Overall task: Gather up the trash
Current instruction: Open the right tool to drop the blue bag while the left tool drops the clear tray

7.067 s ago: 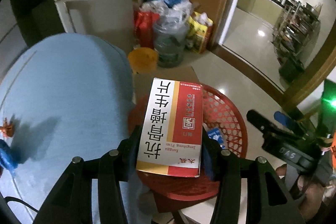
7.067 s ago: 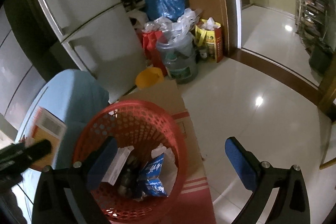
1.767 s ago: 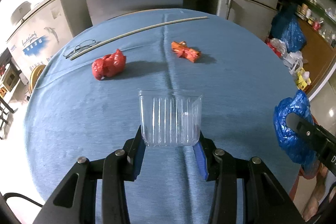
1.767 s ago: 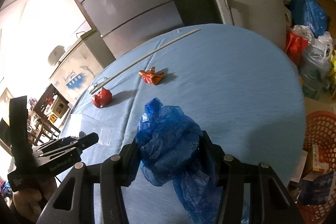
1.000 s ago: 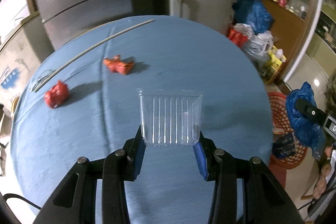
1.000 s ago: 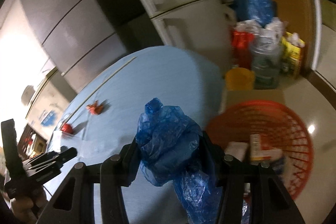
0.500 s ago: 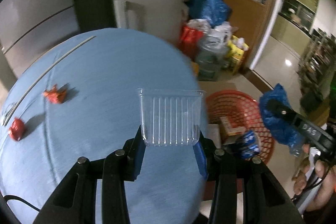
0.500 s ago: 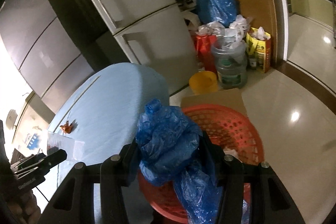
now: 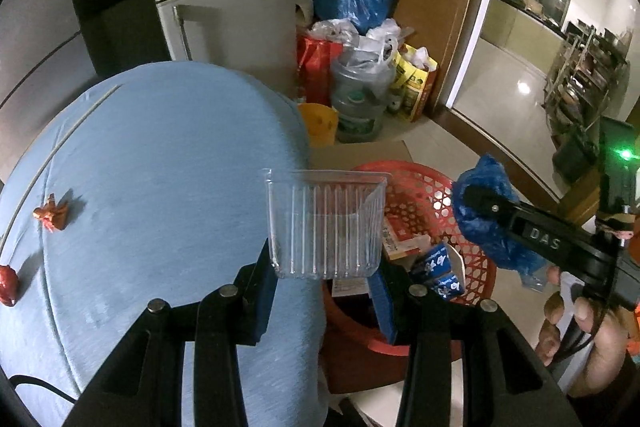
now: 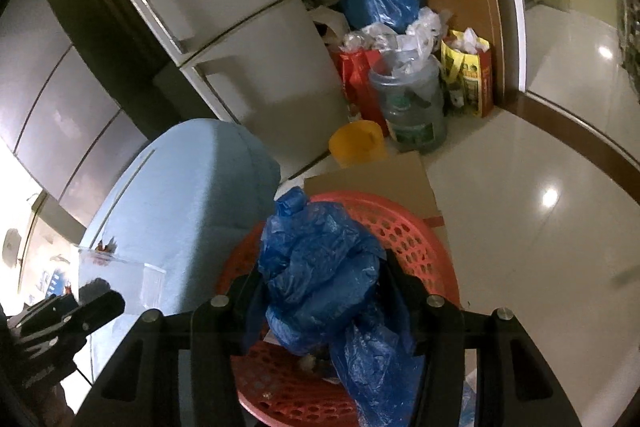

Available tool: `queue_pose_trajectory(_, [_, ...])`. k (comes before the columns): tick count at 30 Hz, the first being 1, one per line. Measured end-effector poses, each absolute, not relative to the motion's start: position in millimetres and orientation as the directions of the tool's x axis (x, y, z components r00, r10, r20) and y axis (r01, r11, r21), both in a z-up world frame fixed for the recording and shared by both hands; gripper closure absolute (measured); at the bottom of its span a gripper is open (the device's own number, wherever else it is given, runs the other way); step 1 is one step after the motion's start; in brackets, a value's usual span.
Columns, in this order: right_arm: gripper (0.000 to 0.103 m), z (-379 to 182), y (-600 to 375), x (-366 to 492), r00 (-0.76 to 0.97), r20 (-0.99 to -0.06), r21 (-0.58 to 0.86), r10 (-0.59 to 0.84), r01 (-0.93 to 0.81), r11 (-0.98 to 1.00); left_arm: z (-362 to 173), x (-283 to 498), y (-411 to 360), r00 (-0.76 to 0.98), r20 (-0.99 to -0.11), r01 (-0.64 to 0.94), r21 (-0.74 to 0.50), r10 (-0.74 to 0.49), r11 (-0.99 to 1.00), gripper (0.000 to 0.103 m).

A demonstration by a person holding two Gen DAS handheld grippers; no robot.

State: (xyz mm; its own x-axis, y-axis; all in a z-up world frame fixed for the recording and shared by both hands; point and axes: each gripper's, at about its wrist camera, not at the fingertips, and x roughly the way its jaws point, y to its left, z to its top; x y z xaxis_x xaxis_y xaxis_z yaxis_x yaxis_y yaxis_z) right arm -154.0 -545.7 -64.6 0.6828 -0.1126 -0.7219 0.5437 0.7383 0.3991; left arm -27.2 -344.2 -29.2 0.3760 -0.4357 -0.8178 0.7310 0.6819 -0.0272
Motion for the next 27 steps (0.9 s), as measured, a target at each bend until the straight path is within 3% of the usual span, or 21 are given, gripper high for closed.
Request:
queue_pose_trajectory(13, [0.045, -85.4, -551.4, -143.3, 0.646, -0.757, 0.392, -0.098, 0.570, 0.722, -33.7, -25.4, -354.6, 0.365, -0.827, 0.739, -0.023, -0.428, 0.674, 0.059])
queue_pose_trajectory(15, [0.042, -91.7, -554.7, -140.2, 0.623, -0.777, 0.389, -0.090, 0.587, 0.710, -34.2, -25.1, -354.6, 0.362, -0.827, 0.739, -0.026, -0.429, 0.673, 0.059])
queue_pose_trajectory(19, [0.023, -95.0, -558.8, -142.3, 0.613, -0.783, 0.386, -0.101, 0.607, 0.695, -34.8, -24.9, -356.9, 0.360, -0.828, 0.742, -0.025, -0.430, 0.670, 0.059])
queue_pose_trajectory(27, [0.022, -74.4, -559.6, -152.8, 0.640, -0.756, 0.374, -0.140, 0.597, 0.710, -36.0, -26.4, -365.0, 0.349, -0.831, 0.753, -0.026, -0.432, 0.658, 0.059])
